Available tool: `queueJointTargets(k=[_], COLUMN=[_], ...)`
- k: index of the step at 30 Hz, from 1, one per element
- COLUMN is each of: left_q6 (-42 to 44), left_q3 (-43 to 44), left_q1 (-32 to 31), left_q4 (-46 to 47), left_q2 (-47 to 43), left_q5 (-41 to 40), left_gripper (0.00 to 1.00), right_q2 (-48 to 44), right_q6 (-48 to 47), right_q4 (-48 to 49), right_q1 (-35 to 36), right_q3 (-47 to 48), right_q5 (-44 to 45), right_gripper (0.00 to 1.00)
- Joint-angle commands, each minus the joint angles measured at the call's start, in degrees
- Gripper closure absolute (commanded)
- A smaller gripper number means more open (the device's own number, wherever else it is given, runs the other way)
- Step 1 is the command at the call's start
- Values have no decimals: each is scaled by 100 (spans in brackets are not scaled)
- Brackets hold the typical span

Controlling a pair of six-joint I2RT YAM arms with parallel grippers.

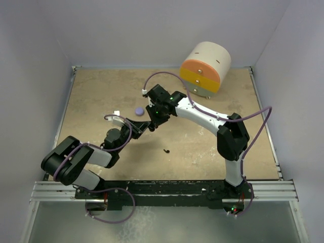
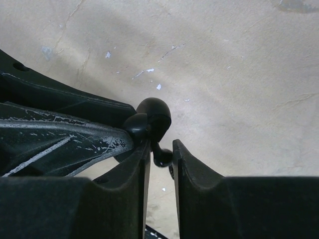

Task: Insert the wireless bluetooth earbuds into the charging case
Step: Place the earbud in the charging case.

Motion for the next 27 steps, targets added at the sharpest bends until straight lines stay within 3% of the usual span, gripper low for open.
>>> queueJointTargets(k=[1,15,20,27], left_q6=[-135,-175,-186,-179], left_q3=[48,25,48,95], left_q1=[-63,-72,-59,-50], left_q4=[800,825,826,800], left_q2=[25,83,145,211], left_q5=[228,199,195,201], left_gripper=[100,100,100,100], right_q2=[-70,-260,-624,-1499], right_q6=[13,73,174,457], right_q4=[-13,-310,-373,163], right_q1=[36,34,26,-3], right_q3=[233,661,575,-259], right_q5=[-62,147,286,520], right_gripper=[72,62,51,34])
